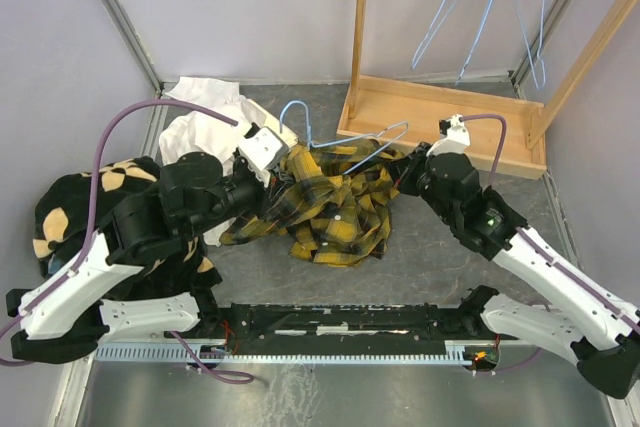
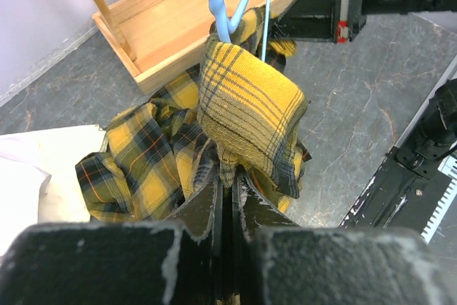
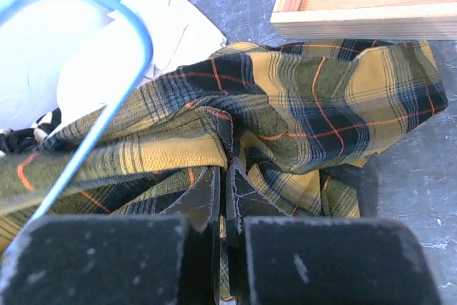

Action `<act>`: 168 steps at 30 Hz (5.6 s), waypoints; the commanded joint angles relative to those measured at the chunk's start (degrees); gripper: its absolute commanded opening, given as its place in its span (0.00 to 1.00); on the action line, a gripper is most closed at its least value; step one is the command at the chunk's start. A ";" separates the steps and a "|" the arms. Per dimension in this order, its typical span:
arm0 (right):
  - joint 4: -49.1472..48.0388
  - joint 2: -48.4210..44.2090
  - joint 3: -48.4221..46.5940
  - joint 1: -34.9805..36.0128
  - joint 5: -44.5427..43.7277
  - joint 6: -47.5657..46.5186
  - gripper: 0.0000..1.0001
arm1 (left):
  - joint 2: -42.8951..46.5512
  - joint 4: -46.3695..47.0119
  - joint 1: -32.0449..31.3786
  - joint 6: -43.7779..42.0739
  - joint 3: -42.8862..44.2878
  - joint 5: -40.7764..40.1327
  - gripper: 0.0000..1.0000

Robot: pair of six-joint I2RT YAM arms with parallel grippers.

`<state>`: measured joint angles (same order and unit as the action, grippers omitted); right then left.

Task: Place the shirt on the hanger

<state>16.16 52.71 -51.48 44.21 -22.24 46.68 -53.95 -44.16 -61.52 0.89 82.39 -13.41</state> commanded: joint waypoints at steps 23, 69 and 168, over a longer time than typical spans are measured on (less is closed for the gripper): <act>19.94 8.95 -27.61 -17.66 7.28 -20.59 0.00 | 2.18 1.19 -0.02 2.17 0.73 0.73 0.03; 29.75 19.30 -56.85 -17.56 49.61 -29.98 0.00 | -6.68 2.42 0.02 -3.73 8.17 -8.11 0.03; 35.74 -1.91 -46.41 7.45 1.53 -62.85 0.00 | 1.68 0.45 -0.02 -13.04 19.67 3.58 0.03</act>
<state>51.46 50.94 -96.03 51.66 -18.04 -15.35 -52.53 -49.36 -61.54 -10.92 102.41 -3.70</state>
